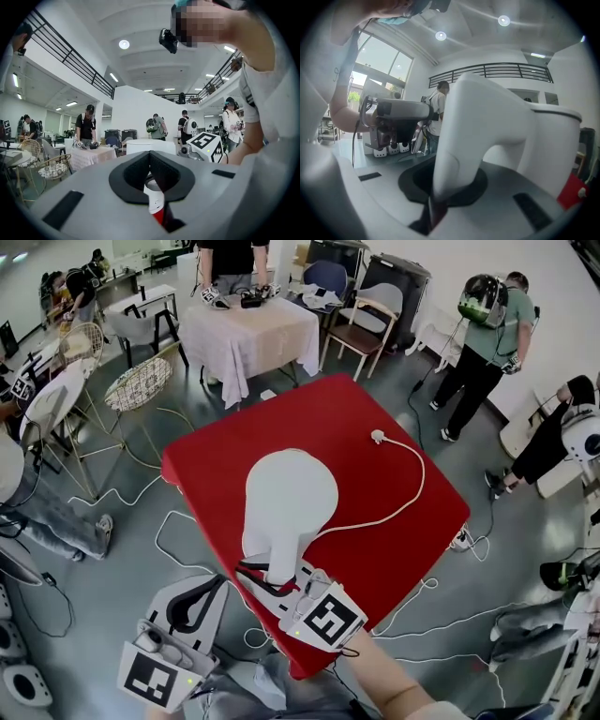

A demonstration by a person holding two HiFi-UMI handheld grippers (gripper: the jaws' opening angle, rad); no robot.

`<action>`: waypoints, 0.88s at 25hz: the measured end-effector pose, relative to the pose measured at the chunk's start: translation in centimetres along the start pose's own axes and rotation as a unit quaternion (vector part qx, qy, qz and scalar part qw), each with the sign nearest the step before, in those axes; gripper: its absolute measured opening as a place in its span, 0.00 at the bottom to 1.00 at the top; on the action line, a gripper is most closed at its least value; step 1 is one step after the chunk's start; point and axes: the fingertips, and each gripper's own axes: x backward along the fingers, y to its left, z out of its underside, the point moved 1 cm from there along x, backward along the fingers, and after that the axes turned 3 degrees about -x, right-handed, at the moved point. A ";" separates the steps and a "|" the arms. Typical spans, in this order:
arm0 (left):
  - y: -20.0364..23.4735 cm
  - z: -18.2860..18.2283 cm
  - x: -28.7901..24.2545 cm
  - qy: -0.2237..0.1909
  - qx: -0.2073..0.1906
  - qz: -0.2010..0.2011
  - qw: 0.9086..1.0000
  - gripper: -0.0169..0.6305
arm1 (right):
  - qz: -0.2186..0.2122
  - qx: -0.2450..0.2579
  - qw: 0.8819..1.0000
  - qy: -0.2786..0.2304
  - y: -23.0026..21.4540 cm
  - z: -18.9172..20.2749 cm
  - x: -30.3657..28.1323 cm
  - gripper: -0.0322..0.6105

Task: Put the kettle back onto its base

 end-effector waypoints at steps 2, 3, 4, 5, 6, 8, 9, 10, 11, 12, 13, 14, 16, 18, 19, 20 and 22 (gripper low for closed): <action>0.1 0.0 -0.2 -0.001 0.001 0.000 1.000 0.04 | -0.009 0.002 1.000 -0.003 0.2 0.1 0.2 0.10; 0.1 -0.1 -0.2 -0.001 0.001 0.000 1.000 0.04 | -0.012 0.000 1.000 -0.006 0.1 0.0 0.4 0.10; 0.1 -0.1 -0.3 -0.002 0.000 0.000 1.000 0.04 | -0.014 -0.007 1.000 -0.011 0.0 0.0 0.6 0.10; 0.1 -0.1 -0.3 -0.002 0.000 -0.001 1.000 0.04 | -0.014 -0.016 1.000 -0.015 -0.3 -0.1 0.8 0.10; 0.2 -0.1 -0.2 -0.003 0.000 -0.001 1.000 0.04 | -0.012 -0.028 0.999 -0.019 -0.5 -0.2 1.0 0.10; 0.3 -0.1 -0.2 -0.003 0.000 -0.002 1.000 0.04 | -0.009 -0.045 0.999 -0.023 -0.9 -0.4 1.0 0.10; 0.3 -0.1 -0.1 -0.003 -0.001 -0.002 1.000 0.04 | -0.008 -0.047 0.999 -0.023 -1.0 -0.5 0.9 0.09; 0.3 -0.2 -0.1 -0.003 -0.001 -0.002 1.000 0.04 | -0.009 -0.047 0.999 -0.023 -0.9 -0.6 0.8 0.09; 0.3 -0.3 -0.1 -0.003 -0.001 -0.002 1.000 0.04 | -0.011 -0.046 0.999 -0.023 -0.7 -0.7 0.7 0.09; 0.3 -0.4 -0.1 -0.003 0.000 -0.003 1.000 0.04 | -0.013 -0.045 0.999 -0.023 -0.5 -0.8 0.6 0.09; 0.4 -0.4 -0.1 -0.004 0.001 -0.004 1.000 0.04 | -0.015 -0.044 0.999 -0.023 -0.3 -0.7 0.4 0.08; 0.5 -0.4 -0.1 -0.005 0.002 -0.005 1.000 0.04 | -0.017 -0.044 0.999 -0.024 -0.1 -0.7 0.2 0.08; 0.5 -0.5 -0.2 -0.008 0.002 -0.005 1.000 0.04 | -0.020 -0.042 0.999 -0.025 0.1 -0.7 -0.1 0.08; 0.4 -0.6 -0.3 -0.009 0.002 -0.005 1.000 0.04 | -0.019 -0.041 0.999 -0.028 0.3 -0.8 -0.2 0.07; 0.4 -0.5 -0.3 -0.007 0.003 -0.004 1.000 0.04 | -0.017 -0.041 0.999 -0.029 0.4 -0.8 -0.3 0.07; 0.5 -0.5 -0.2 -0.006 0.003 -0.004 1.000 0.04 | -0.016 -0.041 0.999 -0.030 0.5 -0.8 -0.3 0.07; 0.6 -0.4 -0.2 -0.006 0.003 -0.003 1.000 0.04 | -0.017 -0.036 0.999 -0.024 1.0 -0.3 -0.5 0.07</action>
